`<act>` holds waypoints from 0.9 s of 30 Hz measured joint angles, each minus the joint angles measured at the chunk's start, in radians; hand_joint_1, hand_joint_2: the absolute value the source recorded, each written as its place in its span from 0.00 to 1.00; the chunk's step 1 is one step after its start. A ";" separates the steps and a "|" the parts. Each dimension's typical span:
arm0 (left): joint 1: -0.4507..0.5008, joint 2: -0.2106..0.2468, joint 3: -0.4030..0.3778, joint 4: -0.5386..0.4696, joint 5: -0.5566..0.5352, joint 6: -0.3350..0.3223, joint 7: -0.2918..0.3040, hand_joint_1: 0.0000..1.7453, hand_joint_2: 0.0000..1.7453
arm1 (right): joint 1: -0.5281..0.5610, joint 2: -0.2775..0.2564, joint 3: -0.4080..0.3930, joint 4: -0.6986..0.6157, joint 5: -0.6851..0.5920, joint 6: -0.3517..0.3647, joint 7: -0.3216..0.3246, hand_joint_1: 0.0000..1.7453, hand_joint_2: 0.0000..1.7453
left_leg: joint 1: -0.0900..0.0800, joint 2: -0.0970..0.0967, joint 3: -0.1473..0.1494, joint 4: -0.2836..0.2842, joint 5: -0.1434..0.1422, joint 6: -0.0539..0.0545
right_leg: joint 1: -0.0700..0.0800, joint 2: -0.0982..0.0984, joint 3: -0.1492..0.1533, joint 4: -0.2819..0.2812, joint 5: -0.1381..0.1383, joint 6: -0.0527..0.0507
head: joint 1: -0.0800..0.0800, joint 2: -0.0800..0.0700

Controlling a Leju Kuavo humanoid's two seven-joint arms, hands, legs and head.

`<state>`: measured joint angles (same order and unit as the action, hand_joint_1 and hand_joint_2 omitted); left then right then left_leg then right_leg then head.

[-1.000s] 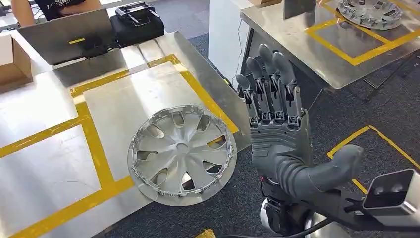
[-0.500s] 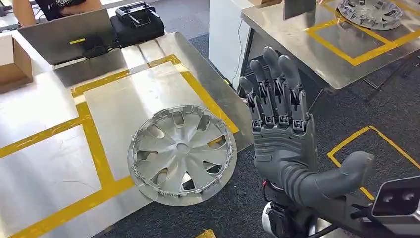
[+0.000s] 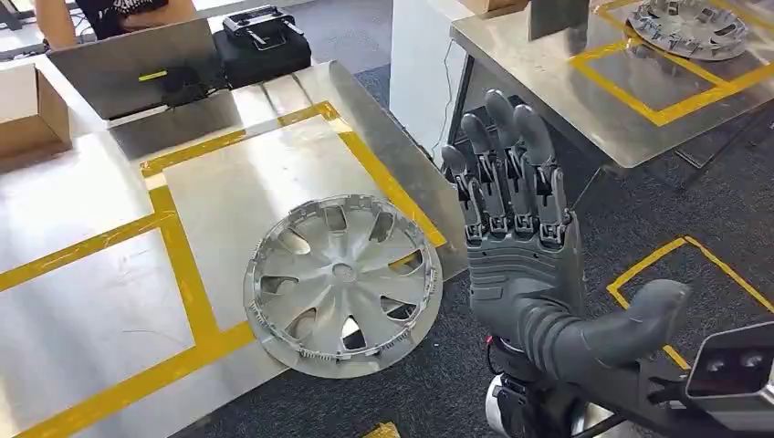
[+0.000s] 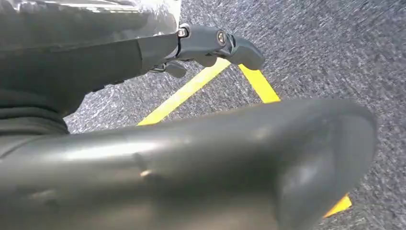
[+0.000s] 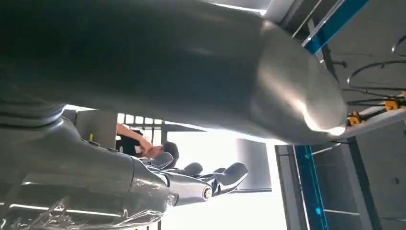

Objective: Take the parts from the cabinet and place them on the table.

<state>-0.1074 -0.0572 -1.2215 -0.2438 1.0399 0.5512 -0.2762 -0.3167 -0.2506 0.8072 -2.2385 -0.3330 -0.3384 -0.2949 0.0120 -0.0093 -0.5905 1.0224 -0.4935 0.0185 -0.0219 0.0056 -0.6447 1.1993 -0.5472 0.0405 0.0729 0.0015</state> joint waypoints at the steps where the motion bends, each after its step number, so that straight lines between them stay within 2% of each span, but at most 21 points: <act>1: 0.000 0.000 0.000 0.000 0.000 0.000 0.000 0.00 0.00 | -0.001 0.000 0.000 0.000 -0.002 0.000 0.000 0.00 0.00 | 0.002 0.000 0.000 0.005 -0.003 -0.006 | -0.002 -0.001 0.042 -0.083 0.039 0.001 | 0.000 0.000; 2: 0.001 0.001 0.000 0.000 0.000 0.000 0.000 0.00 0.00 | -0.001 0.000 0.000 0.000 -0.002 0.000 0.000 0.00 0.00 | 0.001 -0.001 -0.004 0.009 -0.005 -0.016 | -0.003 -0.001 0.078 -0.149 0.028 0.001 | 0.002 0.000; 3: -0.001 0.001 0.000 0.000 0.000 0.000 0.002 0.00 0.00 | 0.000 0.001 0.000 0.001 -0.003 0.000 0.001 0.00 0.00 | -0.003 -0.001 -0.008 0.013 -0.003 -0.025 | 0.003 0.005 0.079 -0.154 0.042 -0.013 | 0.002 0.000; 4: 0.000 0.001 0.000 0.000 0.000 -0.001 0.003 0.00 0.00 | 0.000 0.001 0.000 0.001 -0.003 0.000 0.002 0.00 0.00 | -0.003 -0.002 -0.007 0.012 0.002 -0.032 | 0.003 0.004 0.074 -0.156 0.042 -0.016 | 0.001 0.000; 6: 0.001 0.001 0.000 0.000 0.000 -0.002 0.005 0.00 0.00 | -0.001 0.000 0.000 0.002 -0.006 0.002 0.002 0.00 0.00 | 0.001 -0.002 -0.008 0.009 0.010 -0.045 | 0.009 0.005 0.069 -0.156 0.047 -0.030 | 0.000 0.000; 7: 0.000 0.001 0.000 0.000 0.000 -0.002 0.005 0.00 0.00 | -0.002 0.002 0.000 0.002 -0.008 0.004 0.002 0.00 0.00 | 0.004 -0.001 -0.011 0.014 -0.003 -0.050 | 0.001 0.000 0.068 -0.167 0.056 -0.045 | -0.001 0.000; 8: 0.000 0.001 0.000 0.000 0.000 -0.002 0.006 0.00 0.00 | -0.002 0.002 0.001 0.002 -0.010 0.004 0.003 0.00 0.00 | 0.003 0.000 -0.014 0.032 -0.034 -0.054 | 0.003 -0.002 0.067 -0.170 0.061 -0.052 | -0.004 0.000; 9: 0.000 0.001 0.000 0.000 0.000 -0.002 0.006 0.00 0.00 | -0.003 0.002 0.001 0.003 -0.010 0.005 0.003 0.00 0.00 | 0.002 0.001 -0.028 0.087 -0.083 -0.056 | 0.004 -0.005 0.063 -0.170 0.065 -0.059 | -0.008 0.000; 11: 0.000 0.001 0.000 0.000 0.000 -0.003 0.006 0.00 0.00 | -0.001 0.002 0.002 0.006 -0.010 0.006 0.003 0.00 0.00 | 0.002 0.001 -0.073 0.242 -0.170 -0.059 | 0.008 -0.011 0.049 -0.169 0.075 -0.067 | -0.013 0.000; 12: 0.001 0.001 0.000 0.000 0.000 -0.003 0.006 0.00 0.00 | -0.002 0.002 0.003 0.007 -0.012 0.006 0.003 0.00 0.00 | 0.002 0.001 -0.082 0.287 -0.188 -0.059 | 0.010 -0.012 0.042 -0.168 0.080 -0.068 | -0.013 0.000; 13: 0.001 0.001 0.000 0.000 0.000 -0.003 0.008 0.00 0.00 | -0.001 0.002 0.004 0.008 -0.012 0.006 0.003 0.00 0.00 | 0.002 0.001 -0.070 0.288 -0.181 -0.058 | 0.012 -0.013 0.033 -0.166 0.085 -0.067 | -0.013 0.000; 14: 0.001 0.001 0.000 0.000 0.000 -0.003 0.010 0.00 0.00 | -0.002 0.002 0.005 0.009 -0.012 0.006 0.003 0.00 0.00 | 0.002 0.001 -0.041 0.249 -0.156 -0.056 | 0.013 -0.013 0.025 -0.165 0.090 -0.067 | -0.014 0.000; 16: -0.001 0.002 0.000 0.000 0.000 -0.003 0.010 0.00 0.00 | -0.002 0.002 0.006 0.010 -0.013 0.006 0.003 0.00 0.00 | 0.000 0.001 0.069 0.078 -0.083 -0.048 | 0.013 -0.013 0.014 -0.162 0.101 -0.061 | -0.014 0.000; 17: -0.002 0.003 0.000 0.000 0.000 -0.003 0.010 0.00 0.00 | -0.002 0.002 0.006 0.010 -0.013 0.006 0.003 0.00 0.00 | -0.001 0.000 0.118 -0.002 -0.080 -0.042 | 0.012 -0.013 0.011 -0.161 0.106 -0.057 | -0.014 0.000; 18: -0.004 0.004 0.000 0.000 0.000 -0.003 0.010 0.00 0.00 | -0.003 0.002 0.006 0.010 -0.013 0.006 0.003 0.00 0.00 | -0.006 -0.001 0.131 -0.032 -0.084 -0.040 | 0.017 -0.013 0.006 -0.160 0.112 -0.048 | -0.013 0.000; 20: -0.002 0.004 0.000 0.000 0.000 -0.003 0.011 0.00 0.00 | -0.003 0.002 0.007 0.011 -0.013 0.006 0.003 0.00 0.00 | -0.011 -0.001 0.120 -0.030 -0.076 -0.031 | 0.013 -0.014 0.005 -0.167 0.128 -0.037 | -0.014 0.000; 22: 0.001 0.006 0.000 0.000 0.000 -0.003 0.012 0.00 0.00 | -0.003 0.002 0.007 0.011 -0.016 0.006 0.003 0.00 0.00 | -0.008 0.001 0.105 -0.042 -0.054 -0.015 | 0.014 -0.010 0.005 -0.174 0.143 -0.024 | -0.014 0.000; 23: -0.002 0.006 0.000 0.000 0.000 -0.003 0.012 0.00 0.00 | -0.002 0.002 0.006 0.011 -0.017 0.006 0.003 0.00 0.00 | -0.005 0.008 0.101 -0.042 -0.042 -0.008 | 0.012 -0.007 -0.006 -0.161 0.109 -0.020 | -0.011 0.000; 24: -0.003 0.006 0.000 0.000 0.000 -0.003 0.012 0.00 0.00 | -0.002 0.002 0.006 0.012 -0.020 0.006 0.003 0.00 0.00 | -0.004 0.008 0.088 -0.042 -0.034 0.000 | 0.012 -0.005 -0.020 -0.114 0.051 -0.017 | -0.004 0.000; 26: -0.002 0.006 0.000 0.000 0.000 -0.005 0.013 0.00 0.00 | -0.001 0.002 0.007 0.014 -0.023 0.006 0.003 0.00 0.00 | -0.008 0.010 0.067 -0.041 -0.018 0.004 | 0.011 -0.005 -0.055 0.028 -0.053 -0.013 | 0.001 0.000; 27: -0.002 0.006 0.000 0.000 0.000 -0.005 0.015 0.00 0.00 | -0.001 0.002 0.007 0.016 -0.025 0.006 0.003 0.00 0.00 | -0.010 0.012 0.055 -0.039 -0.009 0.005 | 0.011 -0.005 -0.067 0.095 -0.079 -0.012 | 0.002 0.000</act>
<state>-0.1093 -0.0508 -1.2215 -0.2438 1.0399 0.5467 -0.2613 -0.3176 -0.2487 0.8141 -2.2229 -0.3578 -0.3319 -0.2918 0.0019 0.0023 -0.5359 0.9831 -0.5025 0.0238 -0.0109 0.0010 -0.7119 1.2941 -0.6260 0.0288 0.0744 0.0015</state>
